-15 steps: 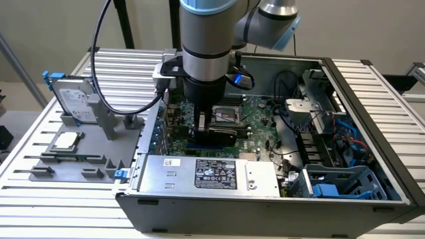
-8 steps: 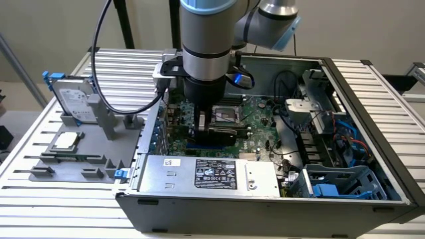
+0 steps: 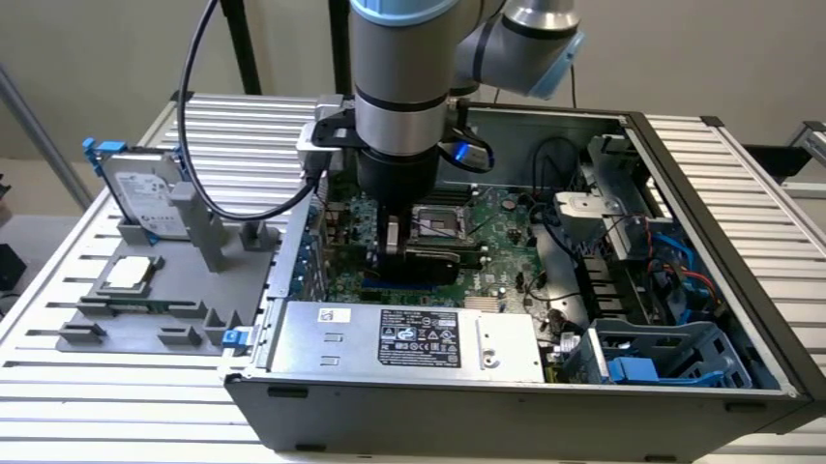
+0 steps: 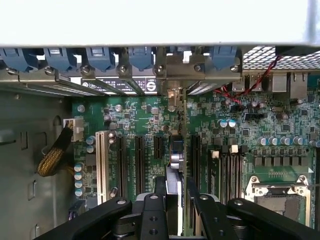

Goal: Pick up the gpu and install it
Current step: 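Insert the gpu into the slot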

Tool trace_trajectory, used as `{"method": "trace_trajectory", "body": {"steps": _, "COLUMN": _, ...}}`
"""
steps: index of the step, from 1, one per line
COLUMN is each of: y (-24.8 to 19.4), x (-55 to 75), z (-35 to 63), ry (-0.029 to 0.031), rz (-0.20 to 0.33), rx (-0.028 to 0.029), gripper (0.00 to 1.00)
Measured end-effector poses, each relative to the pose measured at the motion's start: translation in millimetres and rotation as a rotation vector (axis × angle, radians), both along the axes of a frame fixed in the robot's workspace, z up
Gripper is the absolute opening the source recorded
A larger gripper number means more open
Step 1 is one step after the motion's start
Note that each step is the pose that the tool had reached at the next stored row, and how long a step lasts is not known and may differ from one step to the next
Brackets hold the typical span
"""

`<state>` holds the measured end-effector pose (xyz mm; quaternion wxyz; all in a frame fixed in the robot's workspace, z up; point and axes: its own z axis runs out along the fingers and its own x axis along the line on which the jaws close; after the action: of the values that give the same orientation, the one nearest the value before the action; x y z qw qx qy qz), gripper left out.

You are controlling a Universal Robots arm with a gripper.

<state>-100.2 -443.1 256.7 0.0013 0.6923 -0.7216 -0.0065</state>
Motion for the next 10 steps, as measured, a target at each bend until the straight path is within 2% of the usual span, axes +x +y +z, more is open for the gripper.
{"method": "trace_trajectory", "body": {"steps": 3, "y": 0.7, "x": -0.1, "z": -0.3, "ry": 0.0002, "rz": 0.001, "rx": -0.0030, "gripper": 0.00}}
{"method": "trace_trajectory", "body": {"steps": 10, "y": 3.2, "x": -0.1, "z": -0.4, "ry": 0.0000, "rz": 0.001, "rx": -0.0029, "gripper": 0.00}}
